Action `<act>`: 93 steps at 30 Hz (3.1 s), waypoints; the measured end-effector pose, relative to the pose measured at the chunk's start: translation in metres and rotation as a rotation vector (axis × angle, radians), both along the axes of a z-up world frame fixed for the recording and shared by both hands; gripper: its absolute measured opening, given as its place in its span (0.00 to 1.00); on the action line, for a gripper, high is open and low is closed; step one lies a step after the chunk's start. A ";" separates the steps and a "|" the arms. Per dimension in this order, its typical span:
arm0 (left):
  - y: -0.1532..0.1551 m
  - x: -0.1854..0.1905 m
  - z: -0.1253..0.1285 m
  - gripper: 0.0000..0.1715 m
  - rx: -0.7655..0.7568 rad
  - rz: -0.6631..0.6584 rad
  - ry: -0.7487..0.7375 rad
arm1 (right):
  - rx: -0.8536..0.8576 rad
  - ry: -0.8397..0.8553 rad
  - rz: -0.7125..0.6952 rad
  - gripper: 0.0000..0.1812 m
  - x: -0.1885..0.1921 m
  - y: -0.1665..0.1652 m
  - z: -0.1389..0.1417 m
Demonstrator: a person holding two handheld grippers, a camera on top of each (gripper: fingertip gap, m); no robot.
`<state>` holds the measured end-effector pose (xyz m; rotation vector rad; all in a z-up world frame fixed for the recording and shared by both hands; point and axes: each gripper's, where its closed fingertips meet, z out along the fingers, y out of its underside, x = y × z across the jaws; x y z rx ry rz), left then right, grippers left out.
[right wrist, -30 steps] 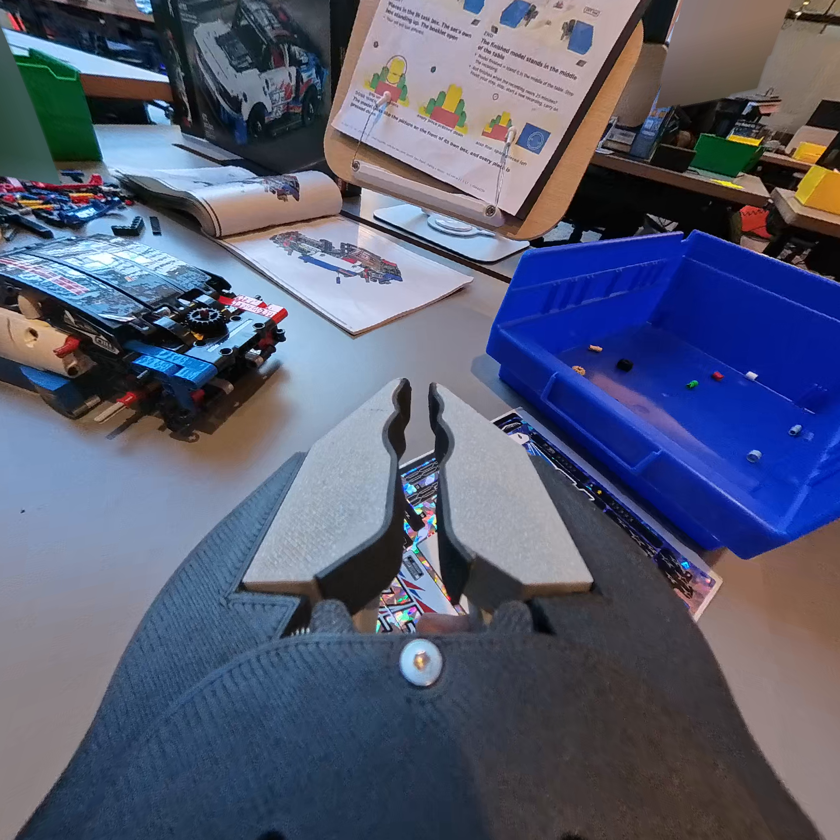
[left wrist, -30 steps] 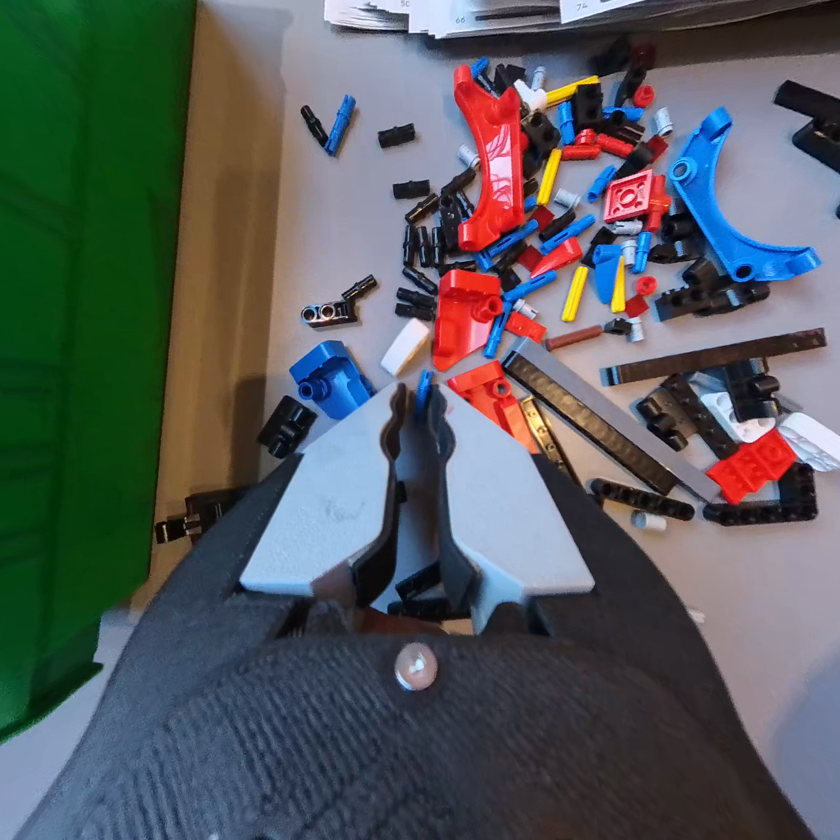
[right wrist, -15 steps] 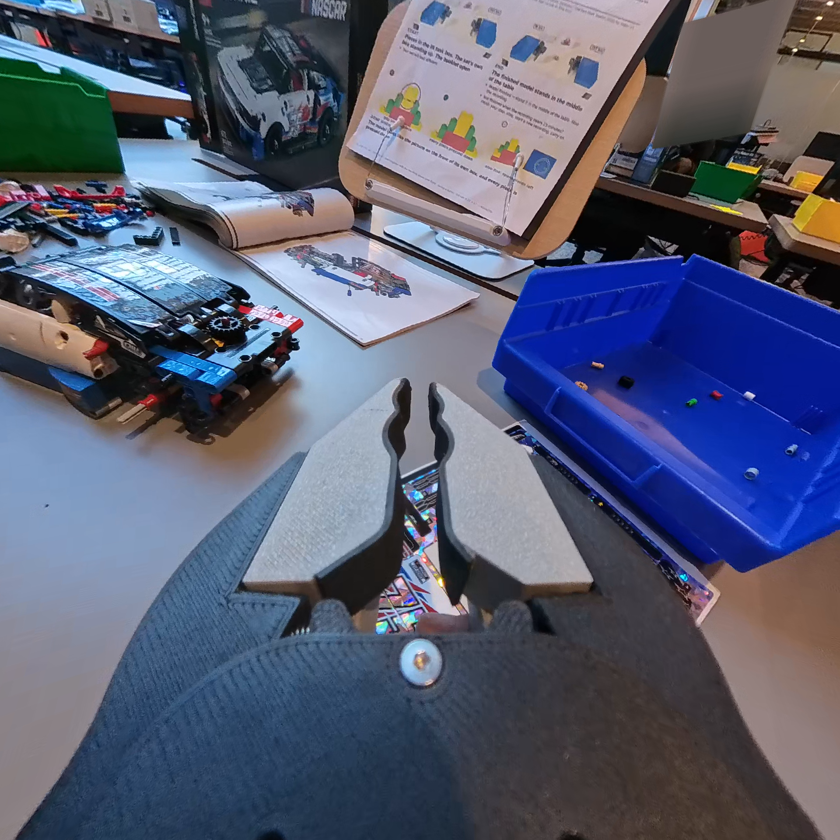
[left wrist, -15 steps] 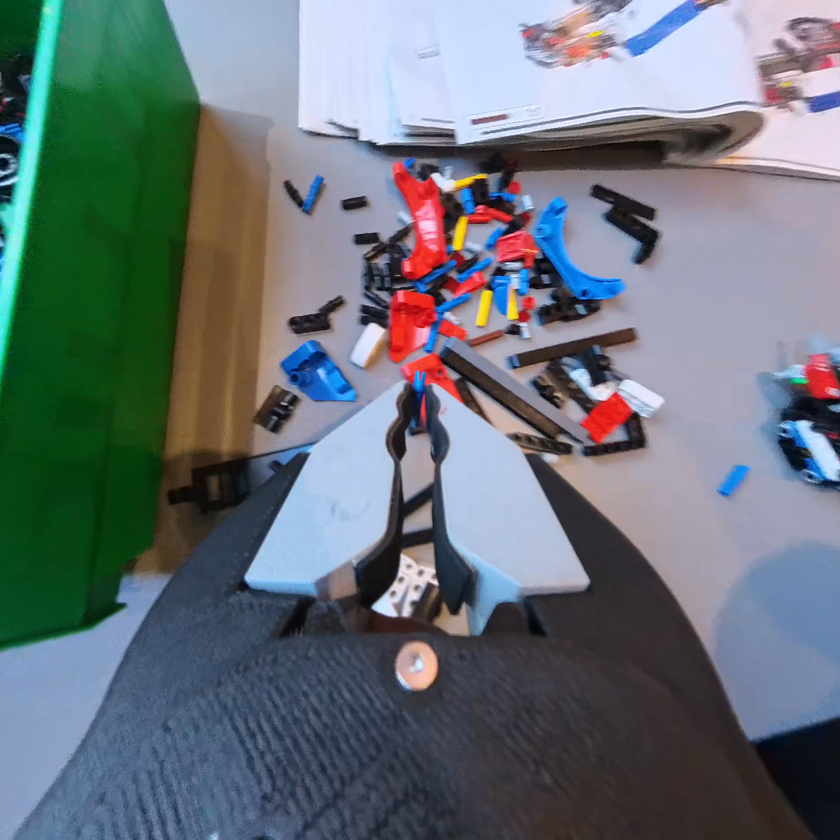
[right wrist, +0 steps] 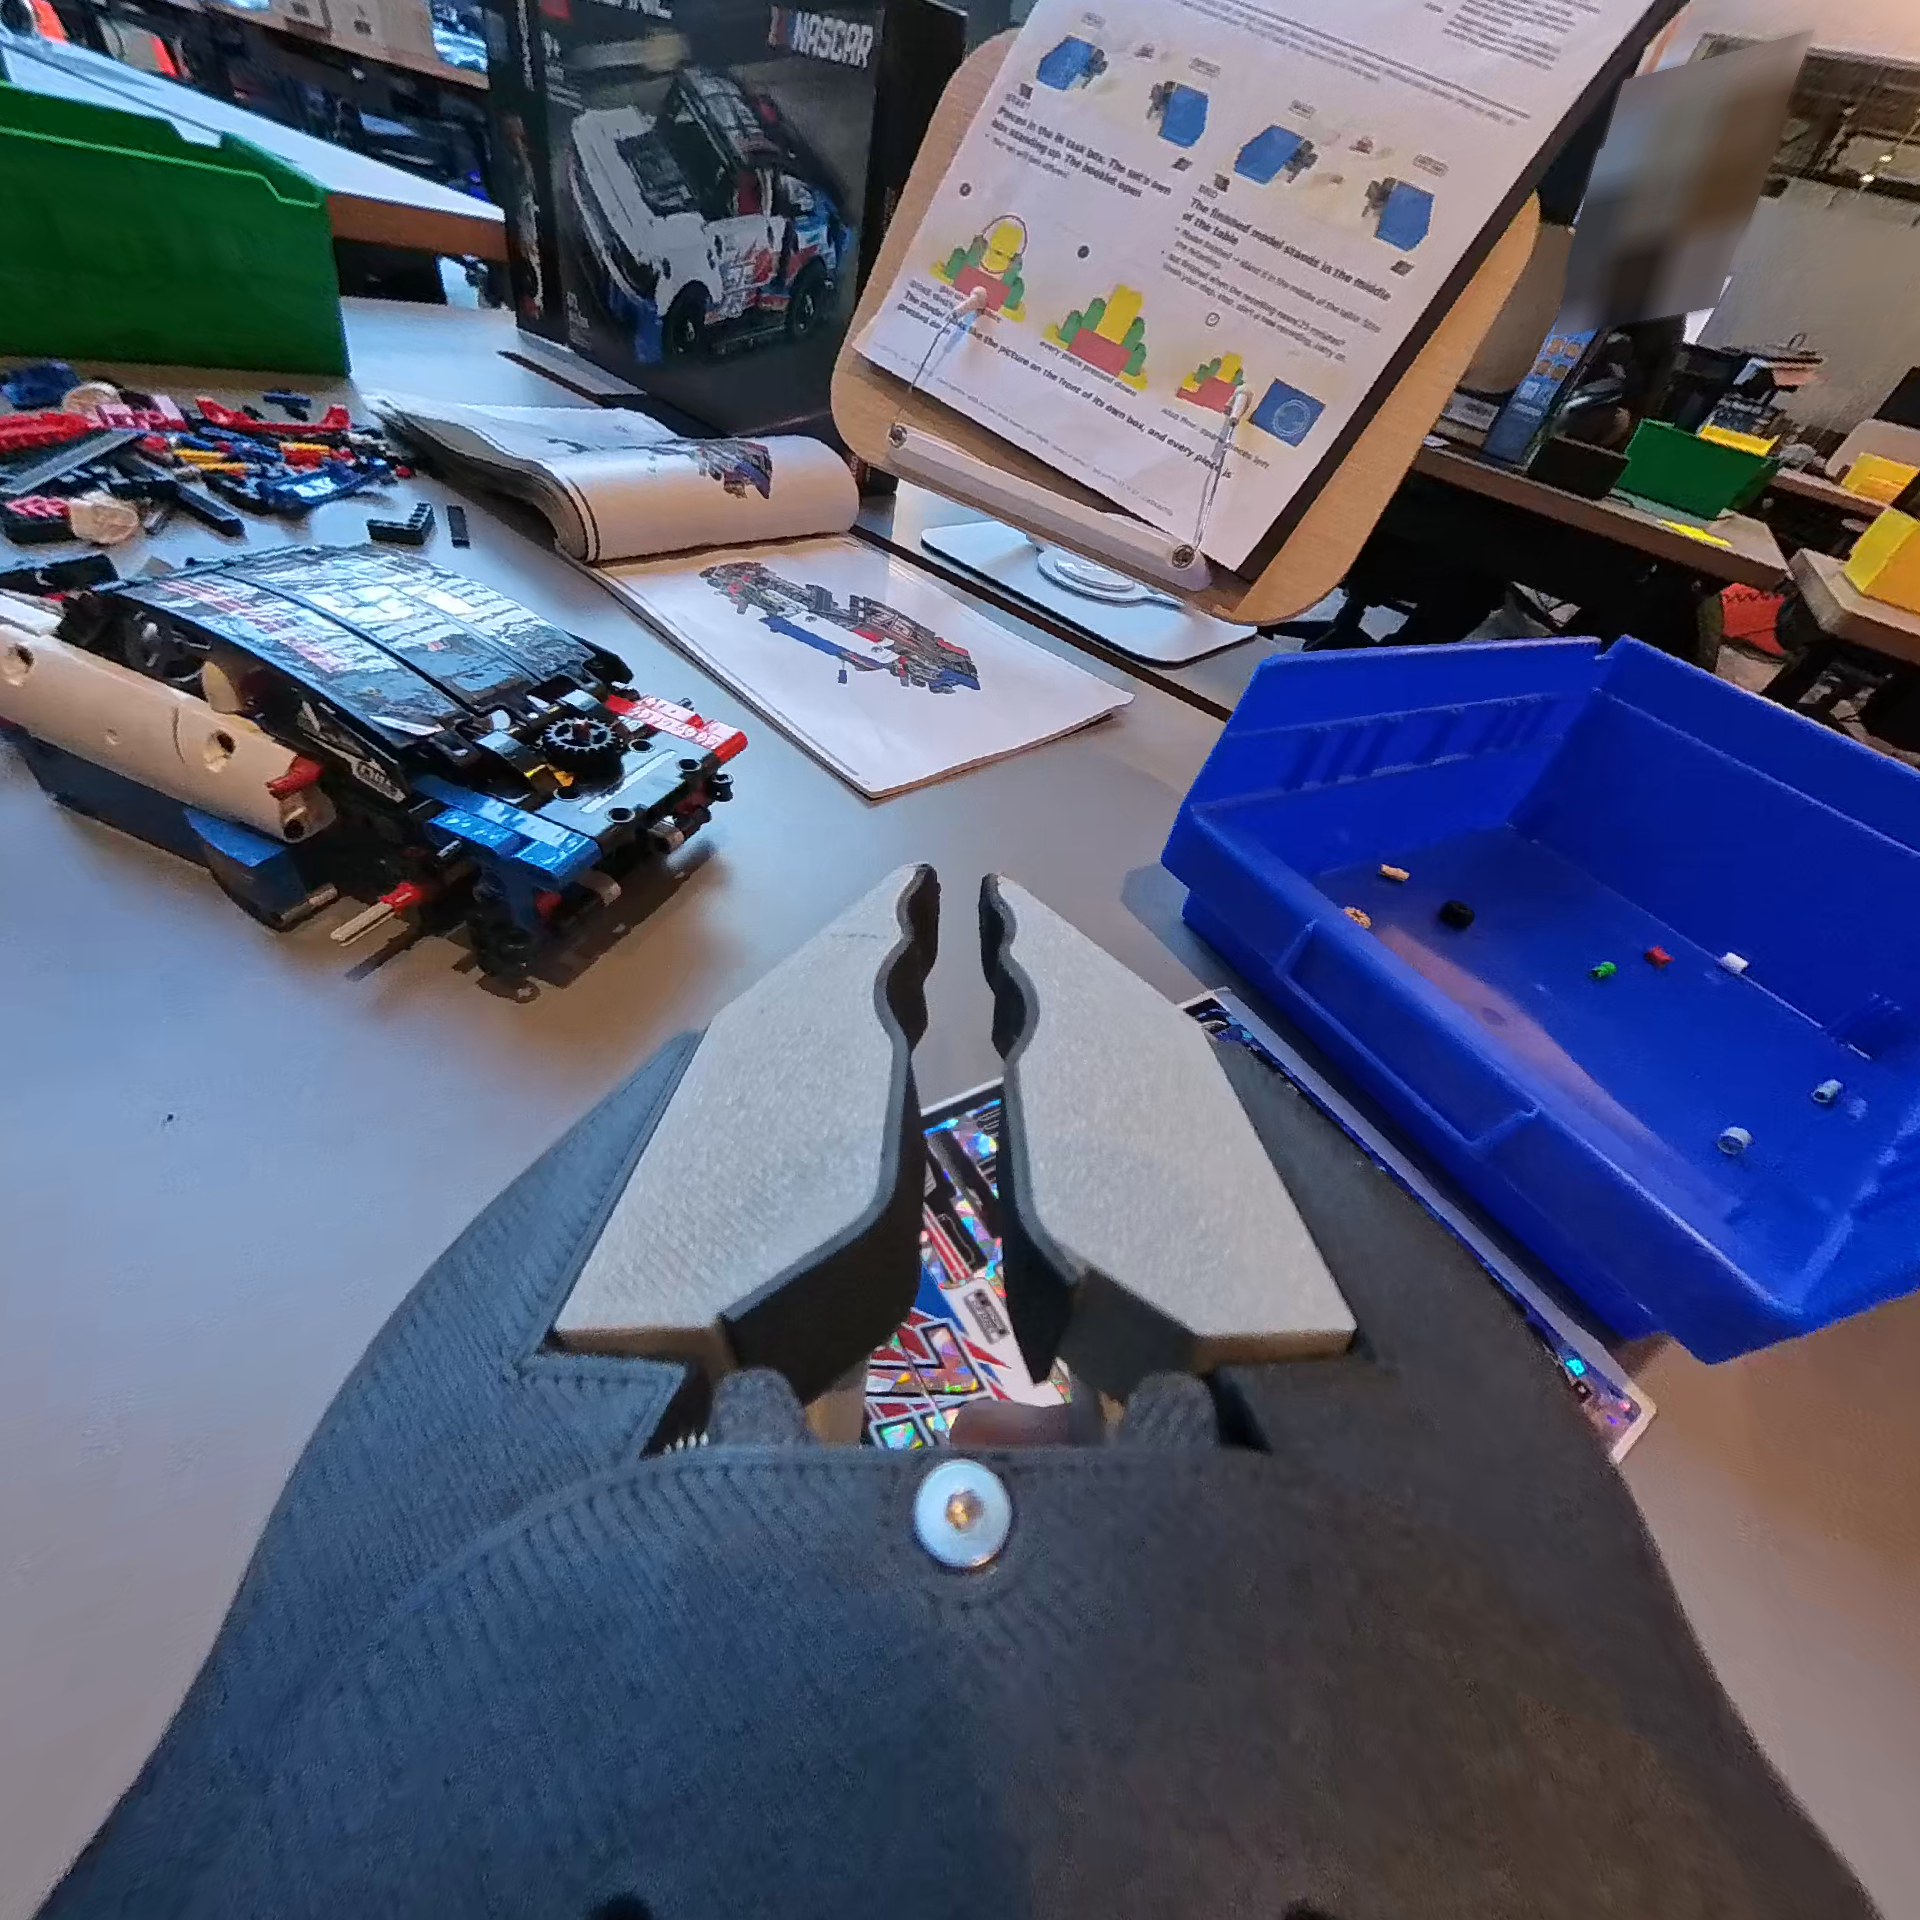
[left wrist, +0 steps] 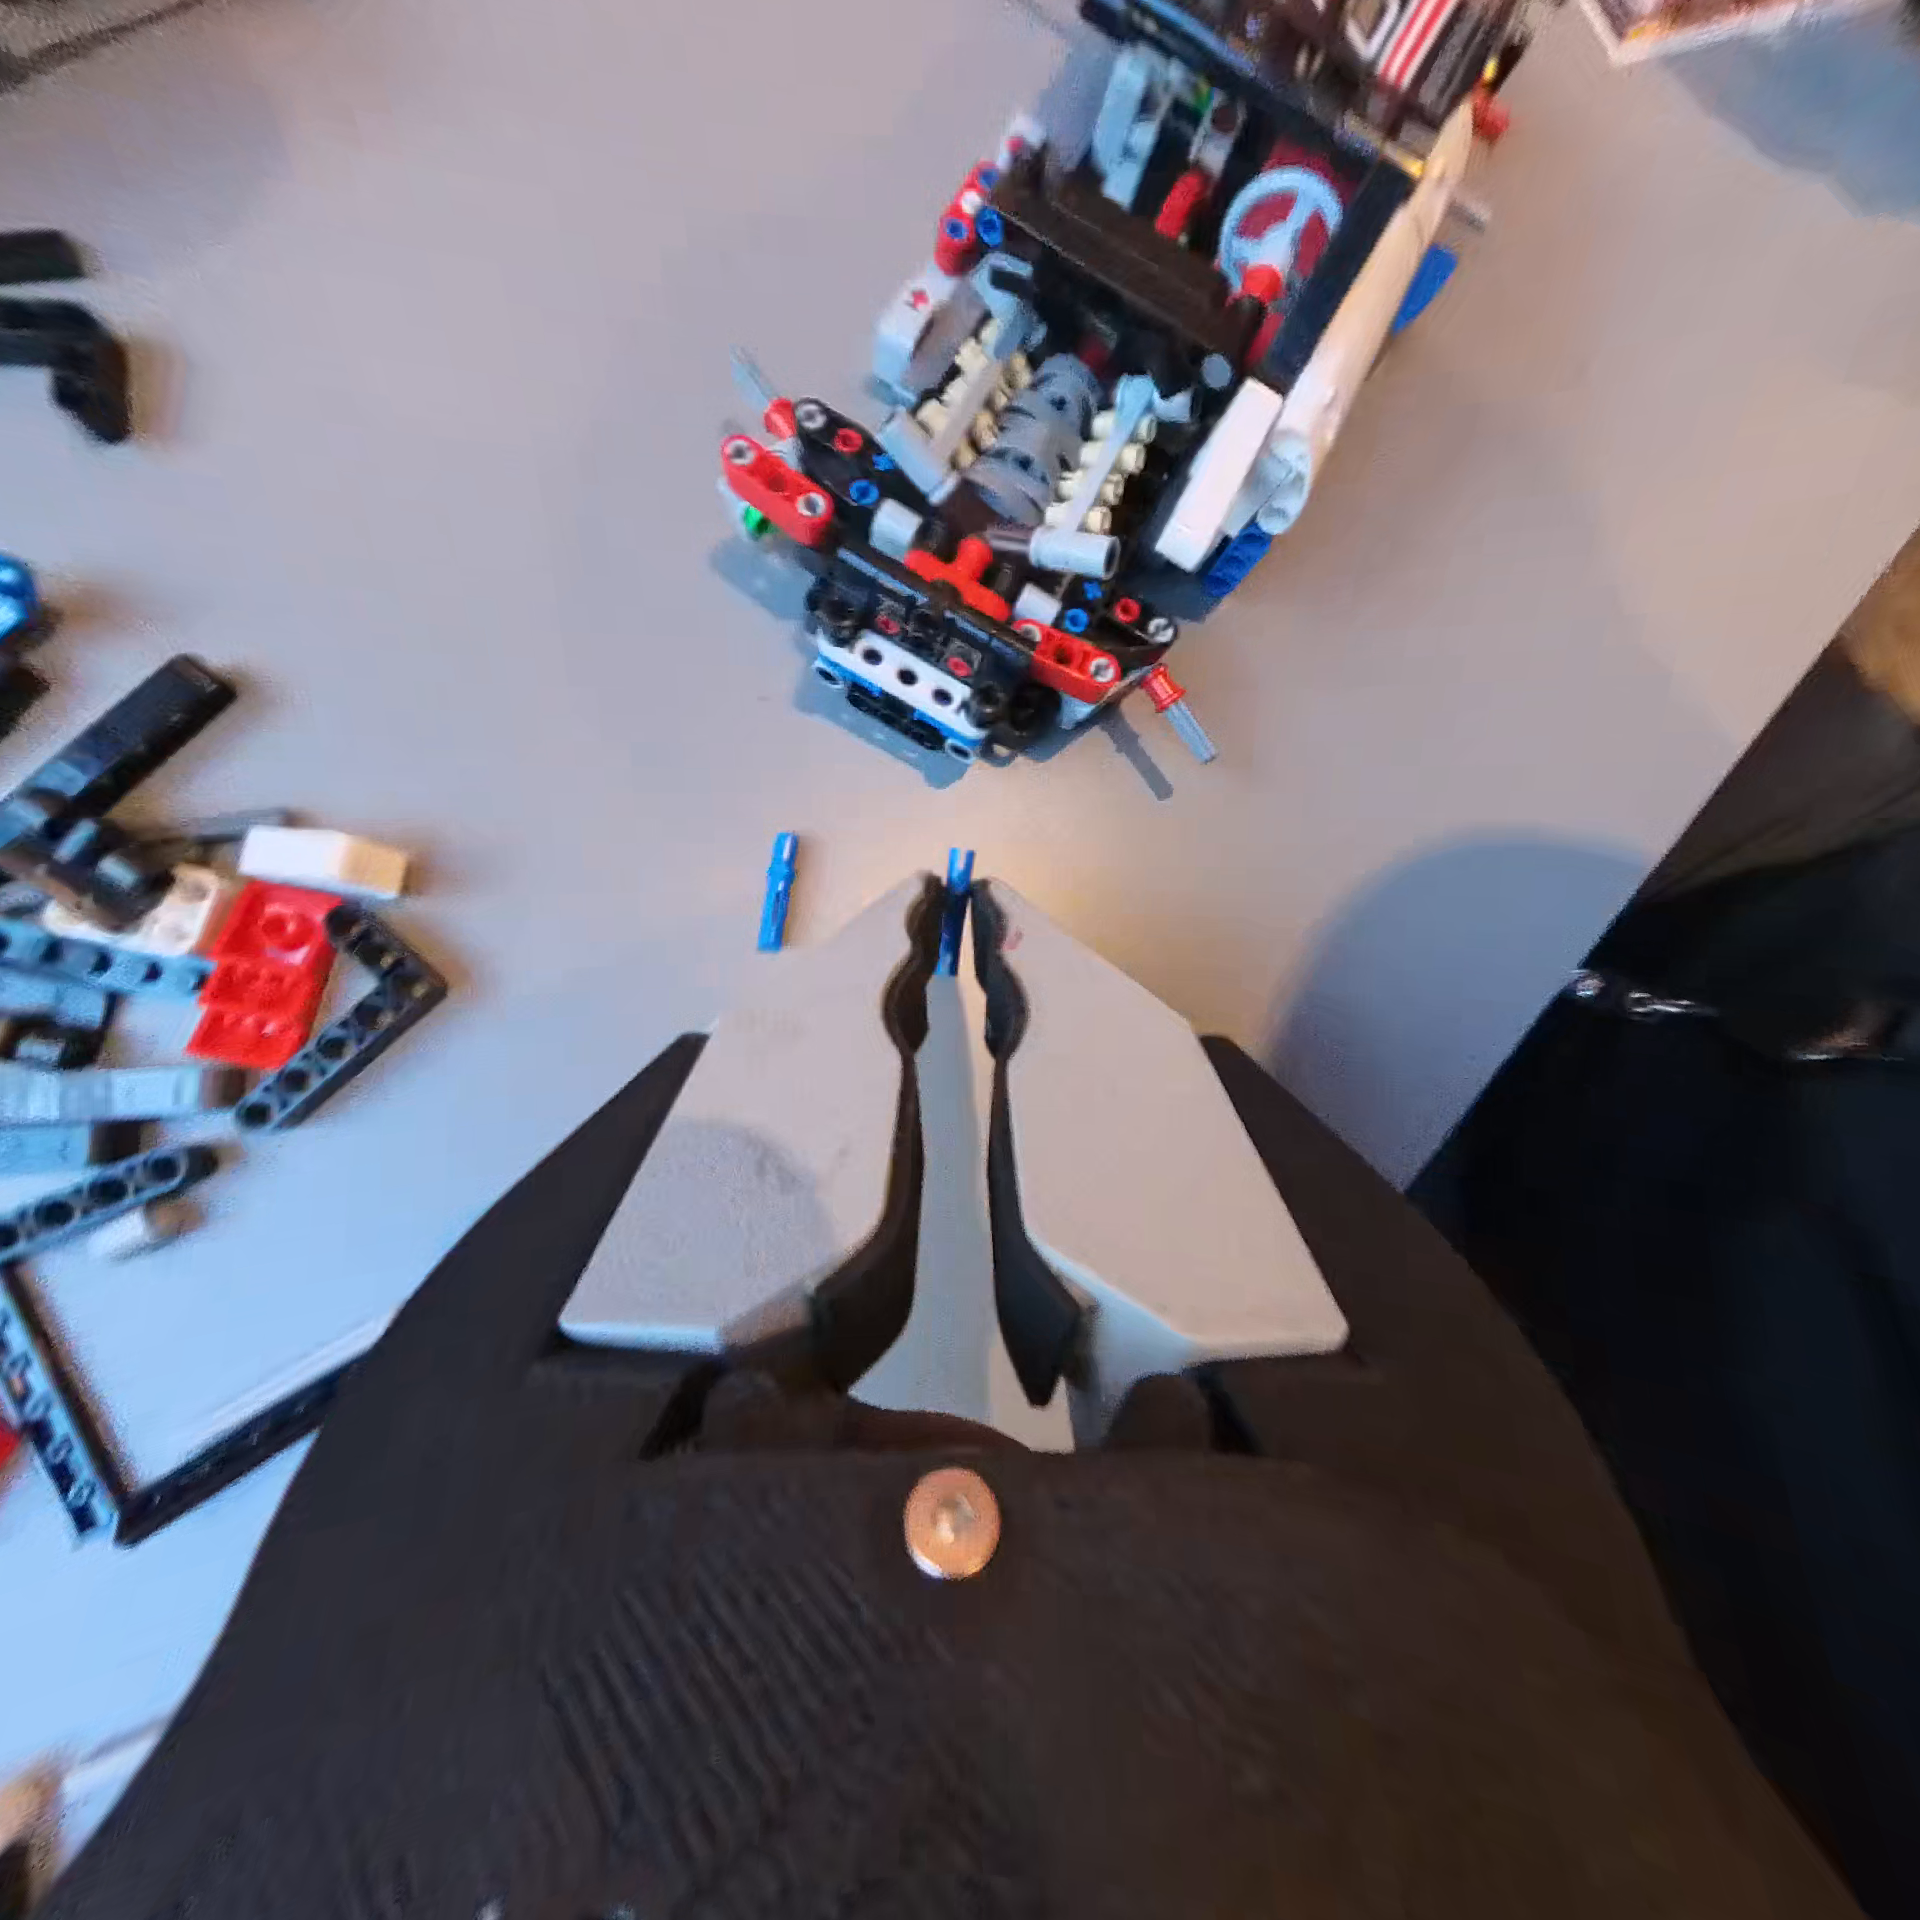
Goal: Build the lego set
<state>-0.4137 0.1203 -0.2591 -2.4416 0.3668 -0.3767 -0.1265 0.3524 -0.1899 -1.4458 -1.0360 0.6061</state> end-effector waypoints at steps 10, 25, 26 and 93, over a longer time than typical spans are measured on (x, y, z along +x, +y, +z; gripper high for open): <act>0.005 -0.011 -0.016 0.05 0.009 0.021 0.188 | 0.013 0.004 0.008 0.03 0.001 -0.003 0.003; 0.007 -0.017 -0.021 0.18 0.084 -0.011 0.158 | -0.016 0.007 0.010 0.03 0.002 -0.002 0.000; 0.008 -0.016 -0.021 0.16 0.088 -0.014 0.157 | -0.018 0.007 0.009 0.03 0.002 -0.001 -0.001; 0.015 -0.014 0.042 0.24 0.533 0.132 -0.097 | -0.043 -0.039 0.045 0.03 -0.008 -0.003 -0.010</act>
